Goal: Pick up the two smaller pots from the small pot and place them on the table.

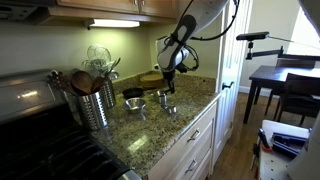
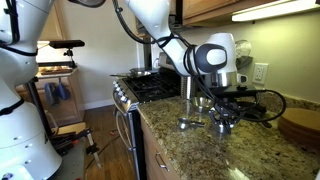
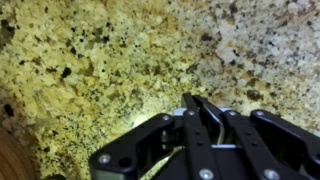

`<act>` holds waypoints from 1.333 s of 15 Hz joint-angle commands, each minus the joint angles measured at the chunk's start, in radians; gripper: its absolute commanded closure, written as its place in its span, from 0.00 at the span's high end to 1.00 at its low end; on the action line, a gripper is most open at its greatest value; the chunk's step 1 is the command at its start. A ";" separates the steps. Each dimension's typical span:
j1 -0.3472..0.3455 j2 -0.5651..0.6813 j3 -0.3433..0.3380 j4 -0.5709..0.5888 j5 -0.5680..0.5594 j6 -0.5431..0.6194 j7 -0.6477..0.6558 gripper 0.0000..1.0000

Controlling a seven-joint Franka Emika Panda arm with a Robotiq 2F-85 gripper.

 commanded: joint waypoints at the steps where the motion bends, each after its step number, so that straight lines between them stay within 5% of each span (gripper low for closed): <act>1: -0.008 -0.047 -0.003 -0.035 -0.013 -0.006 -0.002 0.07; 20: 0.028 -0.186 -0.024 -0.150 -0.081 0.008 0.060 0.07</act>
